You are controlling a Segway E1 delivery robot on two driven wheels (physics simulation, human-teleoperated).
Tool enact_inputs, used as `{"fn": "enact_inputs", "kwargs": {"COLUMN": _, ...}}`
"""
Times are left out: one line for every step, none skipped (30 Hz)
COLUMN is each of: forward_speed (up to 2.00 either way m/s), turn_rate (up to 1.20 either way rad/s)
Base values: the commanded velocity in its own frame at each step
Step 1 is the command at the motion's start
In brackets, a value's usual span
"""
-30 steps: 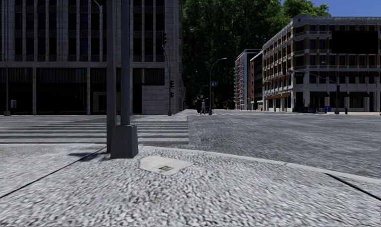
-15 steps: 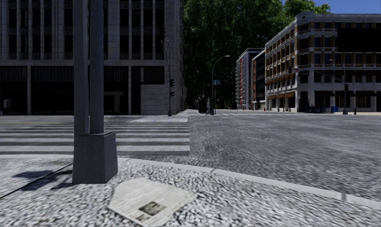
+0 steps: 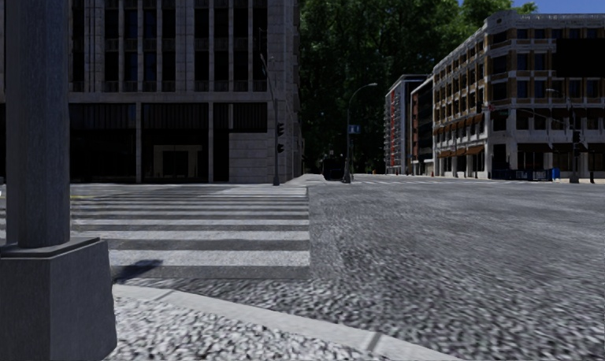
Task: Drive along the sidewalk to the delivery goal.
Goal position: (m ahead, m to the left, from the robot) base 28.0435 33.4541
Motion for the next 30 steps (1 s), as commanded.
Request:
{"fn": "enact_inputs", "kwargs": {"forward_speed": 2.00, "turn_rate": 0.22}}
{"fn": "enact_inputs", "kwargs": {"forward_speed": 2.00, "turn_rate": 0.21}}
{"fn": "enact_inputs", "kwargs": {"forward_speed": 2.00, "turn_rate": 0.21}}
{"fn": "enact_inputs", "kwargs": {"forward_speed": 2.00, "turn_rate": 0.21}}
{"fn": "enact_inputs", "kwargs": {"forward_speed": 2.00, "turn_rate": 0.21}}
{"fn": "enact_inputs", "kwargs": {"forward_speed": 2.00, "turn_rate": 0.21}}
{"fn": "enact_inputs", "kwargs": {"forward_speed": 2.00, "turn_rate": 0.34}}
{"fn": "enact_inputs", "kwargs": {"forward_speed": 2.00, "turn_rate": 0.38}}
{"fn": "enact_inputs", "kwargs": {"forward_speed": 2.00, "turn_rate": 0.39}}
{"fn": "enact_inputs", "kwargs": {"forward_speed": 2.00, "turn_rate": 0.39}}
{"fn": "enact_inputs", "kwargs": {"forward_speed": 1.92, "turn_rate": 0.39}}
{"fn": "enact_inputs", "kwargs": {"forward_speed": 1.72, "turn_rate": 0.40}}
{"fn": "enact_inputs", "kwargs": {"forward_speed": 1.61, "turn_rate": 0.40}}
{"fn": "enact_inputs", "kwargs": {"forward_speed": 1.52, "turn_rate": 0.40}}
{"fn": "enact_inputs", "kwargs": {"forward_speed": 1.52, "turn_rate": 0.40}}
{"fn": "enact_inputs", "kwargs": {"forward_speed": 1.41, "turn_rate": 0.40}}
{"fn": "enact_inputs", "kwargs": {"forward_speed": 1.36, "turn_rate": 0.40}}
{"fn": "enact_inputs", "kwargs": {"forward_speed": 1.33, "turn_rate": 0.40}}
{"fn": "enact_inputs", "kwargs": {"forward_speed": 1.33, "turn_rate": 0.40}}
{"fn": "enact_inputs", "kwargs": {"forward_speed": 1.32, "turn_rate": 0.40}}
{"fn": "enact_inputs", "kwargs": {"forward_speed": 1.32, "turn_rate": 0.40}}
{"fn": "enact_inputs", "kwargs": {"forward_speed": 1.32, "turn_rate": 0.40}}
{"fn": "enact_inputs", "kwargs": {"forward_speed": 1.32, "turn_rate": 0.40}}
{"fn": "enact_inputs", "kwargs": {"forward_speed": 1.32, "turn_rate": 0.40}}
{"fn": "enact_inputs", "kwargs": {"forward_speed": 1.32, "turn_rate": 0.40}}
{"fn": "enact_inputs", "kwargs": {"forward_speed": 1.32, "turn_rate": 0.40}}
{"fn": "enact_inputs", "kwargs": {"forward_speed": 1.32, "turn_rate": 0.40}}
{"fn": "enact_inputs", "kwargs": {"forward_speed": 1.32, "turn_rate": 0.40}}
{"fn": "enact_inputs", "kwargs": {"forward_speed": 1.32, "turn_rate": 0.40}}
{"fn": "enact_inputs", "kwargs": {"forward_speed": 1.32, "turn_rate": 0.40}}
